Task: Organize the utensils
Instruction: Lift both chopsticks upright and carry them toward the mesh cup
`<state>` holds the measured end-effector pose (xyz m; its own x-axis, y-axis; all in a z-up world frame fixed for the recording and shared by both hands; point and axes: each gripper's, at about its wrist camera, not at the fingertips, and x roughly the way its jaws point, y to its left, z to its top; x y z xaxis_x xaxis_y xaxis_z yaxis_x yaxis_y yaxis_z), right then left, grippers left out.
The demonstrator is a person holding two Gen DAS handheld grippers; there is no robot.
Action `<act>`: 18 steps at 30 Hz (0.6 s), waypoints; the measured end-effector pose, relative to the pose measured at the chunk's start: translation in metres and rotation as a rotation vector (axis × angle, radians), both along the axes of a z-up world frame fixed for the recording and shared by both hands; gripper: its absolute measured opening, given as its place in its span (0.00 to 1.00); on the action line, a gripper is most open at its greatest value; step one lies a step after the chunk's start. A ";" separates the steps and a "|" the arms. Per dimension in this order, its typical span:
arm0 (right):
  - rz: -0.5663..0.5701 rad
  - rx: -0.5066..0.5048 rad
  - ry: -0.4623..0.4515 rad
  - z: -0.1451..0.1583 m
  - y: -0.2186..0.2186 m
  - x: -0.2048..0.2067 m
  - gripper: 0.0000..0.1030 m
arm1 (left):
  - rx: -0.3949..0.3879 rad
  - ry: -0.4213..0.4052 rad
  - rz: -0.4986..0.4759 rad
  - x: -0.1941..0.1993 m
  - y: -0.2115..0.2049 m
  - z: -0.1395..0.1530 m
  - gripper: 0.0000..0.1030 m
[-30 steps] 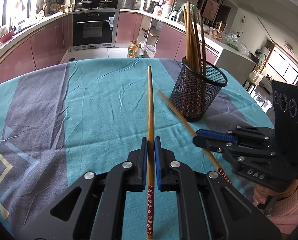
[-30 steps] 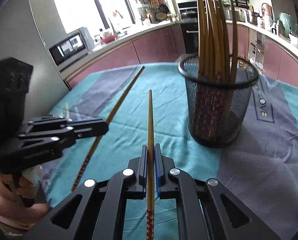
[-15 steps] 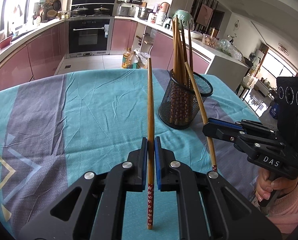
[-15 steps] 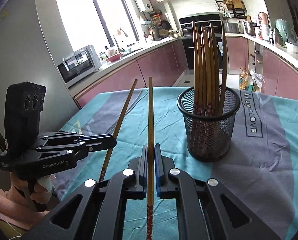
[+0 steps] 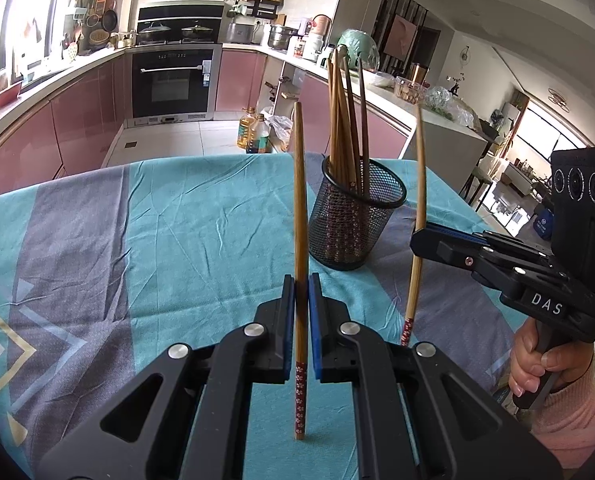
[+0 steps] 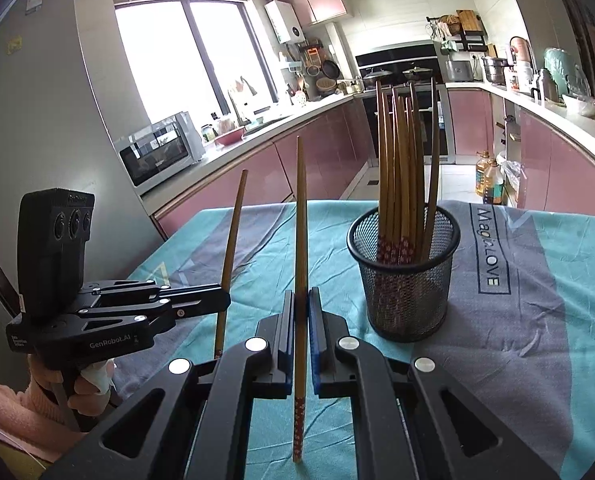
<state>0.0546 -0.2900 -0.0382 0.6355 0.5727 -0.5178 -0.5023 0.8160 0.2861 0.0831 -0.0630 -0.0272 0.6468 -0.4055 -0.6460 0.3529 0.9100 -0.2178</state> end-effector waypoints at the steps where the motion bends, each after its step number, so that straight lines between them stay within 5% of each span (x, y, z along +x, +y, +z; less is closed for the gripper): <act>1: -0.001 0.002 -0.004 0.001 0.000 0.000 0.05 | -0.002 -0.001 -0.002 -0.001 0.000 0.001 0.07; 18: -0.006 0.012 -0.055 0.017 0.001 -0.005 0.05 | -0.025 -0.022 -0.012 -0.003 0.000 0.009 0.07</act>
